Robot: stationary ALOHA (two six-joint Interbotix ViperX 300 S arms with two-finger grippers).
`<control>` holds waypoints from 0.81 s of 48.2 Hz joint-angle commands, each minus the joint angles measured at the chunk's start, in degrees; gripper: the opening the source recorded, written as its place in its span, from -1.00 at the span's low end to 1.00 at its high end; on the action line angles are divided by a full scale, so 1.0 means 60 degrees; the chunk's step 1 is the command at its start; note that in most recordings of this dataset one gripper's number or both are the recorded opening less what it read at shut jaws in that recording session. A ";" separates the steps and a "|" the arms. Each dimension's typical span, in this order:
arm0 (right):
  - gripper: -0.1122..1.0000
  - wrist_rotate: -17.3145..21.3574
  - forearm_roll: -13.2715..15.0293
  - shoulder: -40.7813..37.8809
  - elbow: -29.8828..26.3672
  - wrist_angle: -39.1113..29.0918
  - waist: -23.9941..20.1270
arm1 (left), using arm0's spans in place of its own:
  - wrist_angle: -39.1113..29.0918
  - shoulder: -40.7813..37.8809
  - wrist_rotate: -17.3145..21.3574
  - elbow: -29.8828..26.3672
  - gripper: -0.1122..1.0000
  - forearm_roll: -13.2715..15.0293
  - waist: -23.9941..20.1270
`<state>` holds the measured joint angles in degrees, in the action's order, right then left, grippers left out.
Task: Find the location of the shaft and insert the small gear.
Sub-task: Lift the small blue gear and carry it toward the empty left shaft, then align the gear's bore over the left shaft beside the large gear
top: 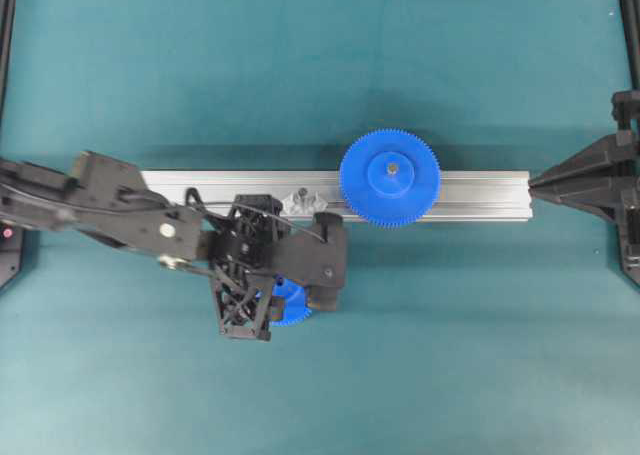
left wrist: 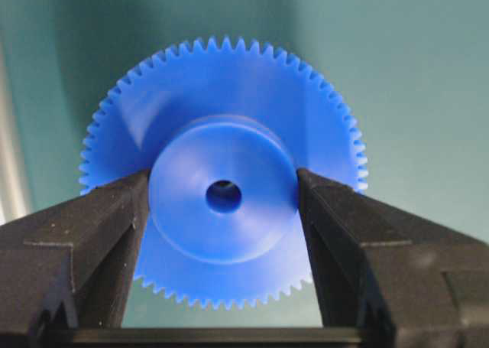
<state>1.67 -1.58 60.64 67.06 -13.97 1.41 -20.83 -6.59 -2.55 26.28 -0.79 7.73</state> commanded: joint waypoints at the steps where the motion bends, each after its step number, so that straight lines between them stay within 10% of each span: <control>1: -0.45 0.0073 0.0000 -0.0044 -0.0088 0.0088 -0.0015 | 0.0029 0.0586 0.0029 -0.0117 0.38 -0.0029 -0.0059; 39: -0.45 0.0073 0.0000 0.0146 0.0073 0.0103 -0.0015 | -0.1260 0.1450 0.1772 -0.1128 0.38 -0.0088 -0.1904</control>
<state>1.67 -1.49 61.70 67.85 -13.97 1.41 -29.53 1.93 7.47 21.53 -1.14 -2.72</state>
